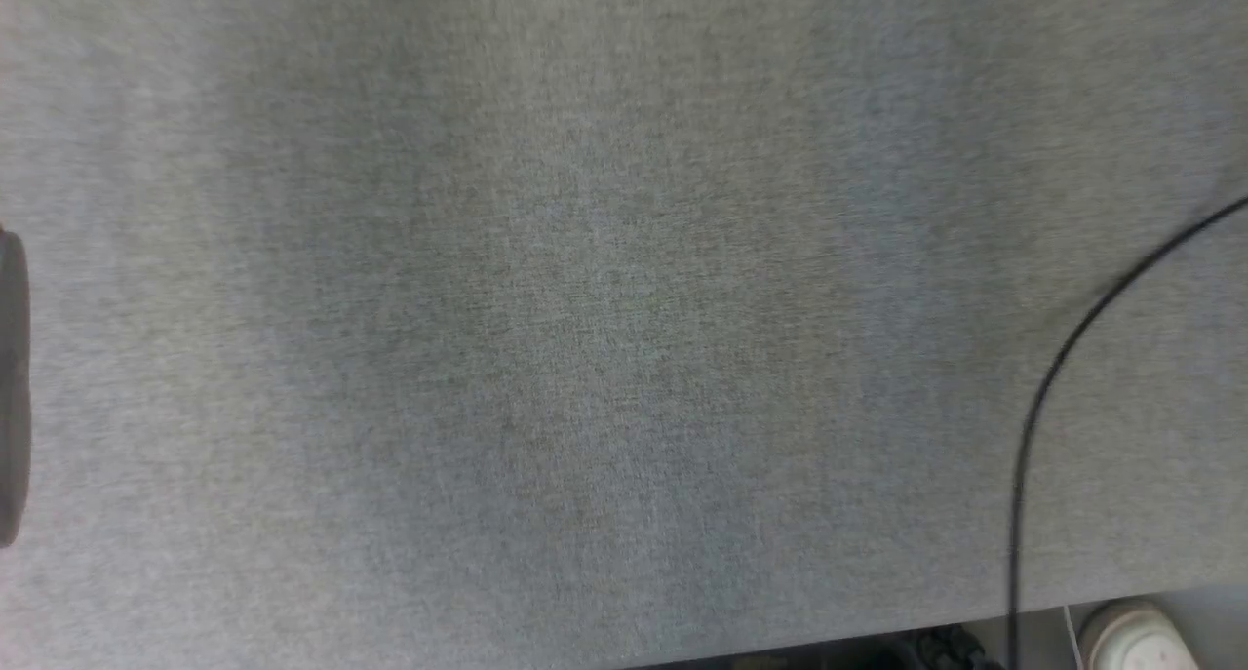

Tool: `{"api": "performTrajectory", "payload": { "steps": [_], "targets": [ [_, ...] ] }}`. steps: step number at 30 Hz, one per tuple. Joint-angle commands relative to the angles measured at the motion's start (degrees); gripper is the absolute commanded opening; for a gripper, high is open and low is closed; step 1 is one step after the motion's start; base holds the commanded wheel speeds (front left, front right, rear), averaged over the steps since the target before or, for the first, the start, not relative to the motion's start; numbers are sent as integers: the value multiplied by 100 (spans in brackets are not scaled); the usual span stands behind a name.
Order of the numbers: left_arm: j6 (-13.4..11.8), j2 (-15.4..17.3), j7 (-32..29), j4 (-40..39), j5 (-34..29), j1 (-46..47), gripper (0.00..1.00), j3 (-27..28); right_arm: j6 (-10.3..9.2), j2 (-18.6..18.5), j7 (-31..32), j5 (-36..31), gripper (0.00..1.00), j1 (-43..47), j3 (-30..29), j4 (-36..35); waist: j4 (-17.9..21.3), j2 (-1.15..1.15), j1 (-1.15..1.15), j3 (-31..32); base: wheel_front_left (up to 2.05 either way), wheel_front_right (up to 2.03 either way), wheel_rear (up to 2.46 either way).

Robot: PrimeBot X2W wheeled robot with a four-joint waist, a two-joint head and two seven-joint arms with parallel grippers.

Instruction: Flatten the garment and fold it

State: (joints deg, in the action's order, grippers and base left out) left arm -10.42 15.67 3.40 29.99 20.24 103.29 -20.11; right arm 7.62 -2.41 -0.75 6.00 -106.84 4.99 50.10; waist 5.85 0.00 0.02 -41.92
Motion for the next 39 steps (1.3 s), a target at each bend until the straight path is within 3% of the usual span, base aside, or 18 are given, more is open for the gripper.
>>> {"api": "performTrajectory", "payload": {
  "steps": [1,7,14,23,33,39],
  "targets": [
    [76,44,92,28,47,-97,0,20,-13,-47,-62,28,0,13,127,46,-8,0,-2,-529,0,0,0],
    [334,127,203,-98,236,-440,0,6,-13,-47,-92,408,0,266,825,-90,-18,0,-2,-558,0,0,0],
    [498,250,171,-429,481,-994,0,44,-13,-47,-49,667,0,745,1201,-461,-34,0,-2,-363,0,0,0],
    [624,455,-519,-1438,807,-2585,0,-265,-13,-344,763,1336,0,2120,1656,-1599,-78,0,-2,186,0,0,0],
    [425,720,-1414,-2304,1229,-4256,0,-511,-13,-900,2135,1773,0,4000,1786,-3118,-113,0,-2,725,0,0,0],
    [304,605,-1757,-2775,1492,-5293,0,-851,-13,-958,2734,1951,0,5068,1888,-3877,-175,0,-2,1057,0,0,0]
  ]
}}
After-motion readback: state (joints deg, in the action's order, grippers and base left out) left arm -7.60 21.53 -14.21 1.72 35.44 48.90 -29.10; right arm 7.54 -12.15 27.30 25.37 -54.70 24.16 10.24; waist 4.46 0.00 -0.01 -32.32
